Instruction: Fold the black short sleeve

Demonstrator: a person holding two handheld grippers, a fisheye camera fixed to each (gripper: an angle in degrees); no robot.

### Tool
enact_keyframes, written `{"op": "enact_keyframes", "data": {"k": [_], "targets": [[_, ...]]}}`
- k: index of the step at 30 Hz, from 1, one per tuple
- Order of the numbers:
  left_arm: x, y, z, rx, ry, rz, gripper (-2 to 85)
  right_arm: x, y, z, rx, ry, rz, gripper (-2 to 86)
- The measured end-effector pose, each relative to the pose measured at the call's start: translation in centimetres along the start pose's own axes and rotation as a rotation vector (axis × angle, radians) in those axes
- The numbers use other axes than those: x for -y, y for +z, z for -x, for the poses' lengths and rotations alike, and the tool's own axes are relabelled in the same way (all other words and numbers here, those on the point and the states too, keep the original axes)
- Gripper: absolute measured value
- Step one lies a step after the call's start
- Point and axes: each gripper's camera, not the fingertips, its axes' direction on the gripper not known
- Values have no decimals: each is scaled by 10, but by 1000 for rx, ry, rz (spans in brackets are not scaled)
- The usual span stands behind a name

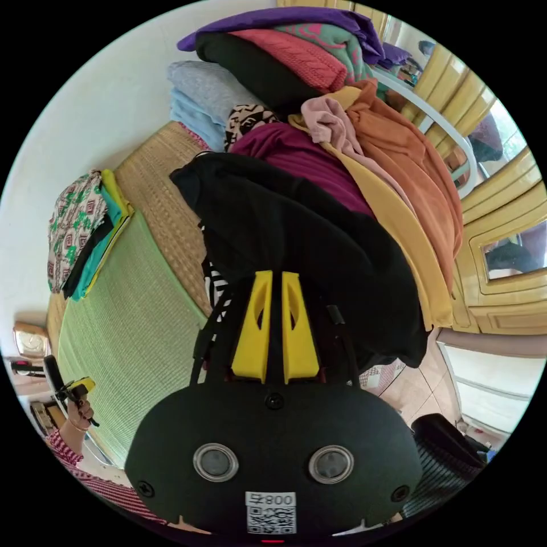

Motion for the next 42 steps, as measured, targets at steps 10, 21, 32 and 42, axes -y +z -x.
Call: {"op": "enact_keyframes", "data": {"k": [10, 21, 32, 42], "targets": [[-103, -40, -31, -29, -44, -137, 5, -89, 25, 64, 509, -297, 74, 14], [-300, -113, -70, 124, -96, -435, 69, -289, 139, 191, 1039, -728, 432, 15], [-603, -74, -165, 250, -269, -665, 80, -462, 219, 91, 944, -854, 533, 17], [-573, -65, -217, 532, -170, -521, 93, -405, 273, -33, 739, -735, 402, 3]]}}
